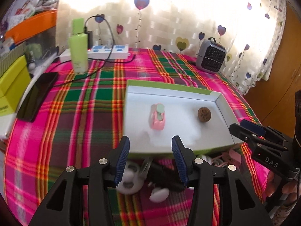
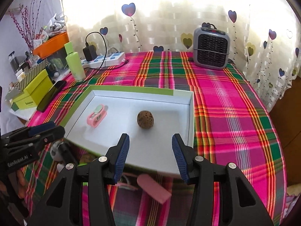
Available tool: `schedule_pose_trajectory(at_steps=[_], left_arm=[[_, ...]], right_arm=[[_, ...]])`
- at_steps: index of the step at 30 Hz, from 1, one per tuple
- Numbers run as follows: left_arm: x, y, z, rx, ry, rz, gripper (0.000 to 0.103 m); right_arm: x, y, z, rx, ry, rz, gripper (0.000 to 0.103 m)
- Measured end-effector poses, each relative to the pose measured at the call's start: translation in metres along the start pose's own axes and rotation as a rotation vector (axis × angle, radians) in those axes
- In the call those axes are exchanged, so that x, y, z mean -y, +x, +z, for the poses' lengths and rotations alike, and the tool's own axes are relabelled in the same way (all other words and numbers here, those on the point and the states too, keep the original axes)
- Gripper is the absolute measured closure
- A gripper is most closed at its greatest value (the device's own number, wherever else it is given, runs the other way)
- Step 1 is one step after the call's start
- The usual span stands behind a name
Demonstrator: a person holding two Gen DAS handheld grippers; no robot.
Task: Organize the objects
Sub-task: 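Withdraw both open grippers from the tray back toward the items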
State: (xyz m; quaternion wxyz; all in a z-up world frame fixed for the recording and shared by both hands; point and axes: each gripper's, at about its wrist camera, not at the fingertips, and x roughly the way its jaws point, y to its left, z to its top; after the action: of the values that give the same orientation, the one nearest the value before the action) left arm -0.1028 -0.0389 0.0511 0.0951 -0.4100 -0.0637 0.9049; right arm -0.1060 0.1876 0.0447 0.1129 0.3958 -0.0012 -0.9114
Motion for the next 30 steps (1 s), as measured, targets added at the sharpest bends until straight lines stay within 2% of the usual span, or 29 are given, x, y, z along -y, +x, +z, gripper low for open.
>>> schedule_pose_trajectory(at_steps=[15,30], left_arm=[[-0.029,-0.024,-0.044,0.011,-0.058,-0.018,0.057],[-0.036,-0.012,-0.055,-0.019,-0.063,-0.021,0.057]], right_arm=[[0.007,-0.027,-0.038,0.027,0.01,0.016,0.055],[0.019,-0.039,-0.064,0.021,0.053,0.029,0.055]])
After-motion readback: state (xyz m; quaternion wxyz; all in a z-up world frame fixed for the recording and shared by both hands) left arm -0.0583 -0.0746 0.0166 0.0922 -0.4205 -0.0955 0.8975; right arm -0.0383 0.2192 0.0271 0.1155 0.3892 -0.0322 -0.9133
